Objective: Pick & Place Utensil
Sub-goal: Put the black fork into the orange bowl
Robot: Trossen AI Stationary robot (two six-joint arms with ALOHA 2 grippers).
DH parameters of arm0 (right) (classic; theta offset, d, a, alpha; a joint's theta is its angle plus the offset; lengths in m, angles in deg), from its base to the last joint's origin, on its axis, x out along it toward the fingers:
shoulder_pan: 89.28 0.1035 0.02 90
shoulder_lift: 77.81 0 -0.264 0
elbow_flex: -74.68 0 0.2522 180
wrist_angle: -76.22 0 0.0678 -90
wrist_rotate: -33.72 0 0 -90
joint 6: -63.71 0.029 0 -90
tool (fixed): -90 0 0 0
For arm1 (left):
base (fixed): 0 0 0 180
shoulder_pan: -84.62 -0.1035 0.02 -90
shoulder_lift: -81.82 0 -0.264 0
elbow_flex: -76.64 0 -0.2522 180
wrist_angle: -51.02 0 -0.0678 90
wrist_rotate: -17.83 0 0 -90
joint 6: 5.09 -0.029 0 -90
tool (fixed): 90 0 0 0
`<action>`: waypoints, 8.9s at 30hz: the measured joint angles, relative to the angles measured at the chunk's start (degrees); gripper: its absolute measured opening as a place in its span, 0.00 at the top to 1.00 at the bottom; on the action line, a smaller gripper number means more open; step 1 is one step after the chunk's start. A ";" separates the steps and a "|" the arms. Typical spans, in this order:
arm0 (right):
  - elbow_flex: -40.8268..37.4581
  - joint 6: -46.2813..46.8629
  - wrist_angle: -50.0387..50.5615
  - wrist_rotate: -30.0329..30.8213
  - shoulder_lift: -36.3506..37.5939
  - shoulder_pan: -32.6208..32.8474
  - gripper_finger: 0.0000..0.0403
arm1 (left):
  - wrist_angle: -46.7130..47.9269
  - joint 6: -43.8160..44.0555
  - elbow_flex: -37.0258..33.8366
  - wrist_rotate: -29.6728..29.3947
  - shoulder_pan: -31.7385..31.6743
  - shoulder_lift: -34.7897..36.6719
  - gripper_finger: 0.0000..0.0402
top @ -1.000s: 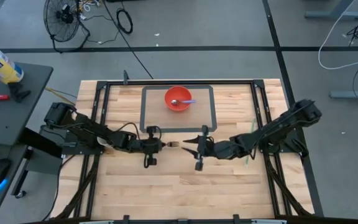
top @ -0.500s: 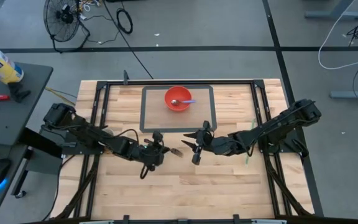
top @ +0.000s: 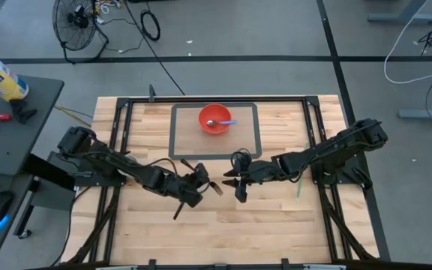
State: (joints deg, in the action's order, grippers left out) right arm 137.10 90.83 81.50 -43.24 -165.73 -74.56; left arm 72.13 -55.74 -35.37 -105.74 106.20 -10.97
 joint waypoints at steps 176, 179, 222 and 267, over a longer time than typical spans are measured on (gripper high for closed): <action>-0.04 -11.57 -26.17 9.71 -3.26 -4.19 0.98 | -74.60 67.76 -28.66 23.07 -19.24 18.90 0.97; -0.04 -11.58 -26.11 9.68 -3.26 -4.17 0.98 | -74.57 66.55 -28.66 23.29 -19.21 18.90 0.97; -0.02 -6.56 -11.46 17.37 5.20 0.34 0.44 | -54.65 78.98 -9.30 26.08 -52.33 -4.77 0.98; -0.02 -6.41 -11.21 17.59 5.20 0.49 0.45 | -53.32 86.85 -9.27 28.24 -57.19 -8.58 0.98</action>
State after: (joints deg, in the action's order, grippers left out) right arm 137.08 84.42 70.29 -25.65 -160.52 -74.08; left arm 18.81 31.10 -44.65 -77.50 49.01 -19.54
